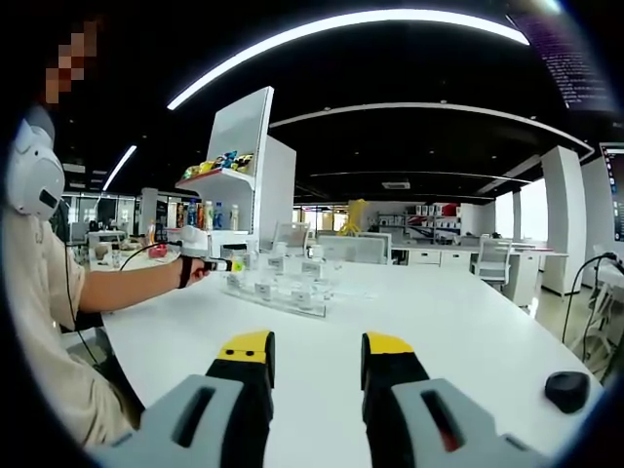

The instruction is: Identify the label on the chemical reagent bottle, grasp the chemical reagent bottle, and place it in the designated position on the reagent rack

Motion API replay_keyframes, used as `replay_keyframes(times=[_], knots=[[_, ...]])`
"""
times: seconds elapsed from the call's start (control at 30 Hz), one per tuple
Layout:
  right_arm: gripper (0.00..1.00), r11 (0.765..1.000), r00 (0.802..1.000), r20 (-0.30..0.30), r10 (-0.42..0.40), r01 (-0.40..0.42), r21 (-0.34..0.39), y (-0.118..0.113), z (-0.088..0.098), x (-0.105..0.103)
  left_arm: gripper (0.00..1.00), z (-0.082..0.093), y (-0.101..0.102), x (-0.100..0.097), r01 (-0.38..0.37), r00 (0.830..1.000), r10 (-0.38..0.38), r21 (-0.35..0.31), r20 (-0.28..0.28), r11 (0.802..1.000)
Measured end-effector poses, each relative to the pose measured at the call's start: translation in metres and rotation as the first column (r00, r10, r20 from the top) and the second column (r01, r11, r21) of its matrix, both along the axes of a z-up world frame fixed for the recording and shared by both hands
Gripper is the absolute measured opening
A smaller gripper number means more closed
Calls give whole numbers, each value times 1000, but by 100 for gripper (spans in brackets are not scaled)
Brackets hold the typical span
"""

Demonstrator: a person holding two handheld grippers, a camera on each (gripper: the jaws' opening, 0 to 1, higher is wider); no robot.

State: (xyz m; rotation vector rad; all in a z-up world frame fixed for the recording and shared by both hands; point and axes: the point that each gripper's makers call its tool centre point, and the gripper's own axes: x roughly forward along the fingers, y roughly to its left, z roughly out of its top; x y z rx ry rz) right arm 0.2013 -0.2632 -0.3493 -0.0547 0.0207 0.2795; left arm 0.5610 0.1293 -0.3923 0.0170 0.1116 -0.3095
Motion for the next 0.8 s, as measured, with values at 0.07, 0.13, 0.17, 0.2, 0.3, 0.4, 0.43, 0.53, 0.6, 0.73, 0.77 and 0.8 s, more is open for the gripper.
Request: replay_keyframes(times=[0.07,0.13,0.17,0.2,0.3,0.4,0.43,0.53,0.6,0.73,0.77,0.8], knots=[[35,1000,1000,0,0,0,0,0,0,0,19,-1,0,0,-1,1000,1,-1,-4,1000],[35,1000,1000,0,1,-1,-1,1,0,0,19,-2,0,0,-2,1000,2,-4,-8,1000],[35,1000,1000,-1,1,-1,-1,1,0,0,19,-2,0,0,-2,1000,2,-4,-10,1000],[35,1000,1000,-1,1,-1,-1,1,0,0,19,-3,0,0,-1,1000,1,-4,-11,1000],[35,1000,1000,0,1,-1,0,1,0,0,19,-4,0,-1,1,1000,-1,-3,-21,1000],[35,1000,1000,1,1,-1,0,1,0,0,19,-5,0,-1,0,1000,0,-5,-24,1000],[35,1000,1000,1,1,-1,0,1,0,0,19,-5,0,-2,-2,1000,1,-7,-25,1000],[35,1000,1000,0,1,-1,0,1,-1,0,19,-8,-1,-2,1,999,-2,-14,-39,1000],[35,1000,1000,0,2,-2,0,1,-1,0,19,-10,-2,-4,5,999,-5,-13,-48,1000],[35,1000,1000,0,2,-2,1,1,-1,0,19,-11,-3,-5,5,999,-6,-10,-50,1000],[35,1000,1000,0,2,-2,1,0,-1,0,19,-11,-3,-6,5,999,-6,-7,-50,1000],[35,1000,1000,-1,2,-2,0,0,-1,0,19,-11,-3,-6,5,999,-5,-7,-50,1000]])
